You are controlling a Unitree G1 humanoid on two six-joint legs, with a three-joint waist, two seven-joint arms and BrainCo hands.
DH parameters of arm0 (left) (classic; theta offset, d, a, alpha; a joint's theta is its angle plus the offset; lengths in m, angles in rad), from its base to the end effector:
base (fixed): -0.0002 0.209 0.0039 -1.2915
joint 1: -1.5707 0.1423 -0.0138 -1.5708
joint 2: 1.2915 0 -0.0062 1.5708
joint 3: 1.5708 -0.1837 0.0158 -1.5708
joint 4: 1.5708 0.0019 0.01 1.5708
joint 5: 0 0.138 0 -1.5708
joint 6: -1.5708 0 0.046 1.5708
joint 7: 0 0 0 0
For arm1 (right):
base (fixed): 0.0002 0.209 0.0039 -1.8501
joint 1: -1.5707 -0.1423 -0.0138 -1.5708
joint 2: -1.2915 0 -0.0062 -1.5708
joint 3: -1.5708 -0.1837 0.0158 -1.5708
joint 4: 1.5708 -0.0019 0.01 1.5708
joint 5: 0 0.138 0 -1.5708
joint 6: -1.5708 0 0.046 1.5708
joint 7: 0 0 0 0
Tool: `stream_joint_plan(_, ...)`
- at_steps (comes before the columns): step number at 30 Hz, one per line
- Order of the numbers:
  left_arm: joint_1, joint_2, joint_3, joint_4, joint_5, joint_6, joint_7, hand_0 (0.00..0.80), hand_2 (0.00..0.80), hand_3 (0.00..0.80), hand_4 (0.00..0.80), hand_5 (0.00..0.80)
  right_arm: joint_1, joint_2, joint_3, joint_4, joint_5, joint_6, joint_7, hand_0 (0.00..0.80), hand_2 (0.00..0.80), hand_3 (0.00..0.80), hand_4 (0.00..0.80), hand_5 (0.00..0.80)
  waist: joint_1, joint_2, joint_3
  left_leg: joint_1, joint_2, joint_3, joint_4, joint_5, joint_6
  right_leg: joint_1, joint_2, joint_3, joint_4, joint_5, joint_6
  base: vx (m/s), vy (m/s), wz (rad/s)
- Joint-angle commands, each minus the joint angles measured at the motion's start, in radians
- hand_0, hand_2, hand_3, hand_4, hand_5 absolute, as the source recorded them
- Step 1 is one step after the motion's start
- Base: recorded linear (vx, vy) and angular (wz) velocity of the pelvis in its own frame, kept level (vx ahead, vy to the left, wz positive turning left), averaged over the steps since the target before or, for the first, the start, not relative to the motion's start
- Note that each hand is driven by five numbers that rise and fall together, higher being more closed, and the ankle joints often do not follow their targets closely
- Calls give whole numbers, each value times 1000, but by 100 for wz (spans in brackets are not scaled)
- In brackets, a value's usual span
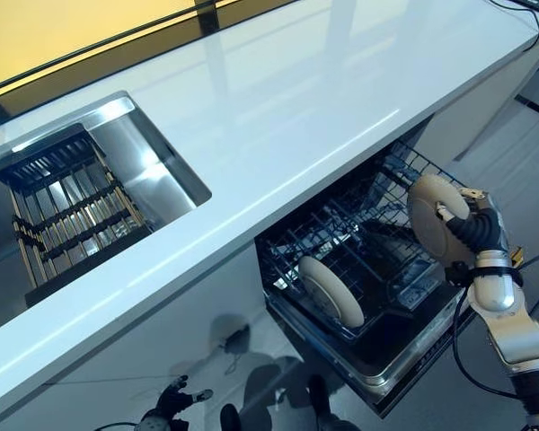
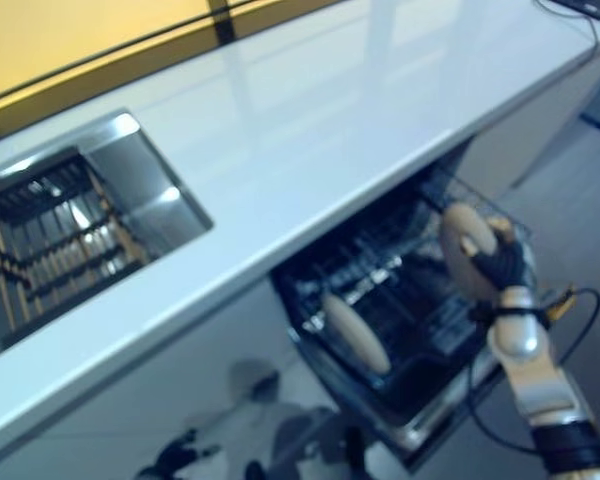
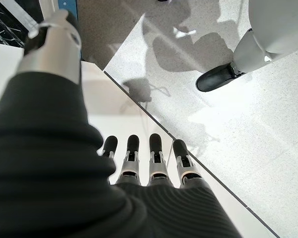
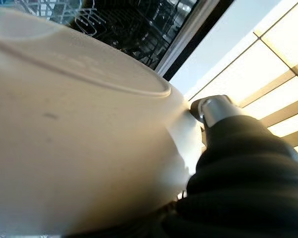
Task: Take plates into dishwasher
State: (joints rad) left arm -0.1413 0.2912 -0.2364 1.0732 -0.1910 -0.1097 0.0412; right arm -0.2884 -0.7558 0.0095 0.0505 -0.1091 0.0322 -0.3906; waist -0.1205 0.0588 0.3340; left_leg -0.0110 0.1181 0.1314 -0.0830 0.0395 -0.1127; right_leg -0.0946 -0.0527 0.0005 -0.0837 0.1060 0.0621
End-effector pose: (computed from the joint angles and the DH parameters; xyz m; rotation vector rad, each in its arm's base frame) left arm 0.1508 0.2220 -0.0855 0.2481 0.8359 0.0530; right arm 0.2495 -0.2676 0.1526 -0.8066 -0.3768 -0.4308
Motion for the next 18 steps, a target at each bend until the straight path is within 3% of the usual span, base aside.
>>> stream_joint_plan(1,-43,39,-37,21,-15,2,19,0,0,0,0,0,-107,5,33,-42,-84,-6,-32,800,800,800,800,800,26,-55,-27,-109,-41,-54,0,63,59,-18,18,-39,121,-100,-11,0,0,0)
stream_joint_plan(18,-108,34,-79,11,-4,4,25,0,0,0,0,0,-229,56,279,99,-388,13,-80,800,800,800,800,800,62,-39,4,-136,-53,-78,3,64,64,-53,12,-61,139,-100,-10,-15,-9,3)
